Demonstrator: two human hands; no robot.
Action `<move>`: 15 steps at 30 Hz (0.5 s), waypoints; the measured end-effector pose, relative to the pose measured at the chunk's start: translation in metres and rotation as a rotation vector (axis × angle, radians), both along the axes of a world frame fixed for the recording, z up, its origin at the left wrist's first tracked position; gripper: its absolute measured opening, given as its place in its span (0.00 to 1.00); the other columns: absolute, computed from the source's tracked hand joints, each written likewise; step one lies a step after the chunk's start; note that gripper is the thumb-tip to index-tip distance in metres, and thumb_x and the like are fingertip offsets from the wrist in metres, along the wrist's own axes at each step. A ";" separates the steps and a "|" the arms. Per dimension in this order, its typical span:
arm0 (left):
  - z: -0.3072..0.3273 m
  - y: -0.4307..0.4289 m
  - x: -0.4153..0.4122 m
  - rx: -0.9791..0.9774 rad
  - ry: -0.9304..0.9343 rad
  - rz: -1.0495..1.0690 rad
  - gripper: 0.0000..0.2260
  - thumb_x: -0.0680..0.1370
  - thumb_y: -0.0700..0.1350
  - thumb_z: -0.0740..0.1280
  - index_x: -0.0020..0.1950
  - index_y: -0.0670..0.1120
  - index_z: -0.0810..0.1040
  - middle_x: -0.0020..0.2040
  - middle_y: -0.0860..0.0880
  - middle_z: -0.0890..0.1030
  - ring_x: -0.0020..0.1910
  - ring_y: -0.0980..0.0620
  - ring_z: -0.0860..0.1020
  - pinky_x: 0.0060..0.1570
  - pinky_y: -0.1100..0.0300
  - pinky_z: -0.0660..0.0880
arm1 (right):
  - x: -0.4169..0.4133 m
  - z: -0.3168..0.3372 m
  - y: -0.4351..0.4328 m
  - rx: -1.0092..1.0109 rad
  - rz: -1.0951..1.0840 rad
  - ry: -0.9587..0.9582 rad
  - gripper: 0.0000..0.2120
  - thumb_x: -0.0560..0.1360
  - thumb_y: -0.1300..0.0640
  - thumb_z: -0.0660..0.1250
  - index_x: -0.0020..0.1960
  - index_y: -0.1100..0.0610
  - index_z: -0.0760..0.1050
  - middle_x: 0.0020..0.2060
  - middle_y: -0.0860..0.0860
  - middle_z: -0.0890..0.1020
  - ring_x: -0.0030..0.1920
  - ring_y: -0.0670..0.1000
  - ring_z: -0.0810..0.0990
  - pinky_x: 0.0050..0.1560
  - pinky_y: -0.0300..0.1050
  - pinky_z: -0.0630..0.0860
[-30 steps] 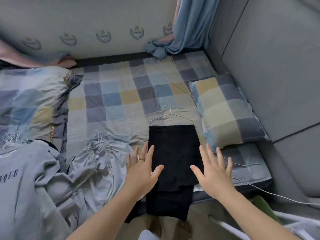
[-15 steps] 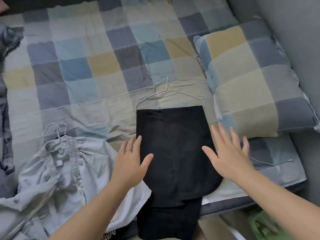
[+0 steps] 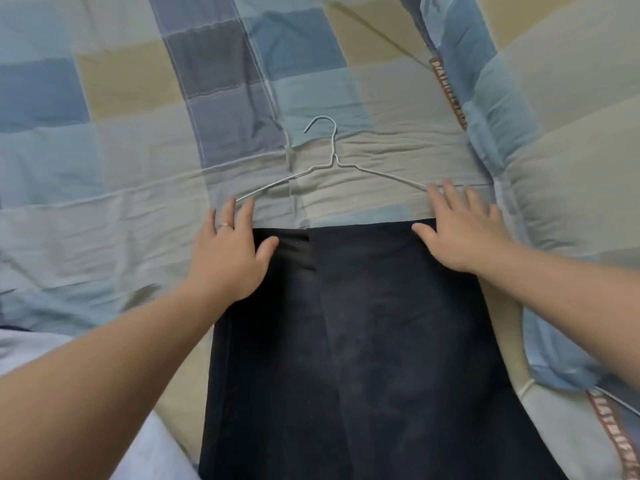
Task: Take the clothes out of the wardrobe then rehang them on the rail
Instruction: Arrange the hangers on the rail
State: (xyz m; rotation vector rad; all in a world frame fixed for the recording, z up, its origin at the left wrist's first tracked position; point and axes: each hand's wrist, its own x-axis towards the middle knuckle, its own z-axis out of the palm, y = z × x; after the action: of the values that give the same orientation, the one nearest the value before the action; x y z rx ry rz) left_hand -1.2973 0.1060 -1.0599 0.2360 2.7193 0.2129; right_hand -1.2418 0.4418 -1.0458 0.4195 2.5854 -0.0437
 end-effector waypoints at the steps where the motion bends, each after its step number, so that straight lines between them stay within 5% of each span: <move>1: -0.007 0.001 -0.011 -0.010 -0.010 0.031 0.34 0.80 0.63 0.55 0.82 0.51 0.47 0.82 0.44 0.49 0.80 0.39 0.48 0.78 0.45 0.48 | -0.007 -0.008 0.002 -0.021 -0.015 -0.014 0.34 0.80 0.35 0.49 0.80 0.46 0.40 0.80 0.47 0.43 0.79 0.57 0.47 0.74 0.63 0.53; 5: -0.015 0.006 -0.036 0.012 -0.069 0.099 0.31 0.81 0.59 0.58 0.80 0.53 0.49 0.80 0.44 0.54 0.76 0.36 0.56 0.72 0.42 0.58 | -0.020 -0.025 0.000 -0.042 -0.024 0.054 0.30 0.80 0.39 0.54 0.78 0.49 0.50 0.77 0.53 0.55 0.72 0.64 0.59 0.68 0.62 0.63; 10: 0.003 0.014 -0.049 0.208 -0.076 0.292 0.25 0.83 0.44 0.59 0.79 0.49 0.57 0.74 0.40 0.66 0.72 0.37 0.62 0.67 0.49 0.63 | -0.027 -0.015 -0.002 -0.122 -0.147 0.181 0.24 0.80 0.52 0.61 0.74 0.55 0.62 0.68 0.60 0.65 0.67 0.66 0.64 0.65 0.59 0.68; 13: 0.023 0.007 -0.047 0.326 -0.033 0.422 0.19 0.82 0.38 0.56 0.73 0.47 0.67 0.65 0.43 0.73 0.62 0.43 0.71 0.55 0.55 0.67 | -0.024 0.002 0.005 -0.225 -0.259 0.271 0.20 0.81 0.57 0.61 0.72 0.56 0.67 0.66 0.62 0.69 0.65 0.65 0.69 0.66 0.56 0.69; 15: 0.042 0.002 -0.043 0.351 0.000 0.425 0.17 0.80 0.35 0.55 0.66 0.46 0.74 0.59 0.45 0.76 0.54 0.47 0.73 0.49 0.56 0.68 | -0.020 0.018 0.008 -0.265 -0.257 0.345 0.13 0.81 0.57 0.60 0.64 0.58 0.75 0.59 0.62 0.76 0.59 0.64 0.74 0.57 0.53 0.72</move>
State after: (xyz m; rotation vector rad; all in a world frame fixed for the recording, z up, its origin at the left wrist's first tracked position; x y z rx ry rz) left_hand -1.3405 0.1085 -1.0176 -0.2517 2.6847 0.8109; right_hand -1.2614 0.4493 -1.0277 0.6906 2.7868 -0.5886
